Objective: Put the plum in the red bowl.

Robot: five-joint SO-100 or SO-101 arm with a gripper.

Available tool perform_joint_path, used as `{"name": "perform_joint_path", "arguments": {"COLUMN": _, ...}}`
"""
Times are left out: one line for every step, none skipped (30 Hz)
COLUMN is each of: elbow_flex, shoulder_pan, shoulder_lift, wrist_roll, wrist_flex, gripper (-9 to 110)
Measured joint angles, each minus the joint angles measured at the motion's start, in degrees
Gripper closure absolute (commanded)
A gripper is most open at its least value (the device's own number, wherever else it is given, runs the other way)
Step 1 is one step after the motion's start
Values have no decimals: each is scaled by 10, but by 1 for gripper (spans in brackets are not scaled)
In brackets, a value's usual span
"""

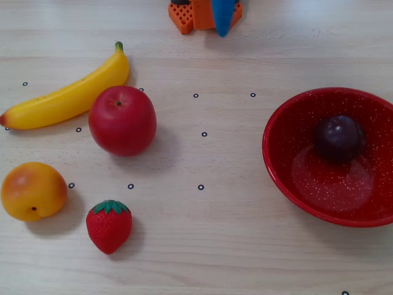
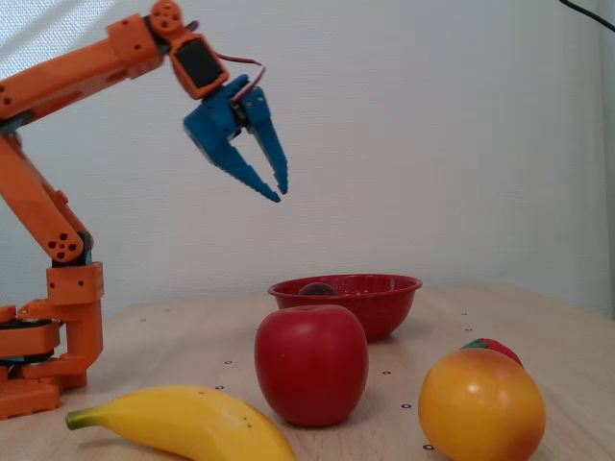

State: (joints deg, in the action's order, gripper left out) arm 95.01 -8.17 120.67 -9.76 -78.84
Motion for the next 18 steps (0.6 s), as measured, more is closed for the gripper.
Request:
{"name": "perform_joint_path", "arguments": {"elbow_flex": 31, "shoulder_pan": 12, "shoulder_lift": 30, "wrist_roll": 0, "wrist_flex": 8, "gripper": 101}}
{"name": "perform_joint_path", "arguments": {"elbow_flex": 59, "shoulder_pan": 22, "shoulder_lift": 59, "wrist_roll": 1, "wrist_flex": 13, "gripper": 101}}
{"name": "perform_joint_path", "arguments": {"elbow_flex": 92, "shoulder_pan": 30, "shoulder_lift": 93, "wrist_roll": 3, "wrist_flex": 13, "gripper": 101}}
{"name": "perform_joint_path", "arguments": {"elbow_flex": 116, "shoulder_pan": 34, "shoulder_lift": 120, "wrist_roll": 3, "wrist_flex": 13, "gripper": 101}}
{"name": "perform_joint_path", "arguments": {"elbow_flex": 137, "shoulder_pan": 38, "shoulder_lift": 144, "wrist_roll": 3, "wrist_flex": 19, "gripper": 101}}
{"name": "perform_joint_path", "arguments": {"elbow_flex": 163, "shoulder_pan": 49, "shoulder_lift": 170, "wrist_roll": 0, "wrist_flex": 25, "gripper": 101}}
{"name": "perform_joint_path", "arguments": {"elbow_flex": 192, "shoulder_pan": 61, "shoulder_lift": 198, "wrist_roll": 0, "wrist_flex": 31, "gripper": 101}}
{"name": "perform_joint_path", "arguments": {"elbow_flex": 219, "shoulder_pan": 80, "shoulder_lift": 221, "wrist_roll": 0, "wrist_flex": 37, "gripper": 101}}
{"name": "perform_joint_path", "arguments": {"elbow_flex": 252, "shoulder_pan": 91, "shoulder_lift": 248, "wrist_roll": 3, "wrist_flex": 47, "gripper": 101}}
{"name": "perform_joint_path", "arguments": {"elbow_flex": 284, "shoulder_pan": 99, "shoulder_lift": 272, "wrist_roll": 0, "wrist_flex": 54, "gripper": 101}}
{"name": "perform_joint_path", "arguments": {"elbow_flex": 314, "shoulder_pan": 101, "shoulder_lift": 298, "wrist_roll": -1, "wrist_flex": 62, "gripper": 101}}
{"name": "perform_joint_path", "arguments": {"elbow_flex": 345, "shoulder_pan": 105, "shoulder_lift": 326, "wrist_roll": -2, "wrist_flex": 67, "gripper": 101}}
{"name": "perform_joint_path", "arguments": {"elbow_flex": 376, "shoulder_pan": 111, "shoulder_lift": 356, "wrist_roll": -4, "wrist_flex": 72, "gripper": 101}}
{"name": "perform_joint_path", "arguments": {"elbow_flex": 407, "shoulder_pan": 118, "shoulder_lift": 388, "wrist_roll": -4, "wrist_flex": 78, "gripper": 101}}
{"name": "perform_joint_path", "arguments": {"elbow_flex": 430, "shoulder_pan": 120, "shoulder_lift": 412, "wrist_roll": -4, "wrist_flex": 82, "gripper": 101}}
{"name": "perform_joint_path", "arguments": {"elbow_flex": 459, "shoulder_pan": 120, "shoulder_lift": 442, "wrist_roll": -5, "wrist_flex": 90, "gripper": 101}}
{"name": "perform_joint_path", "arguments": {"elbow_flex": 481, "shoulder_pan": 120, "shoulder_lift": 465, "wrist_roll": -7, "wrist_flex": 95, "gripper": 101}}
{"name": "perform_joint_path", "arguments": {"elbow_flex": 504, "shoulder_pan": 118, "shoulder_lift": 482, "wrist_roll": -8, "wrist_flex": 104, "gripper": 101}}
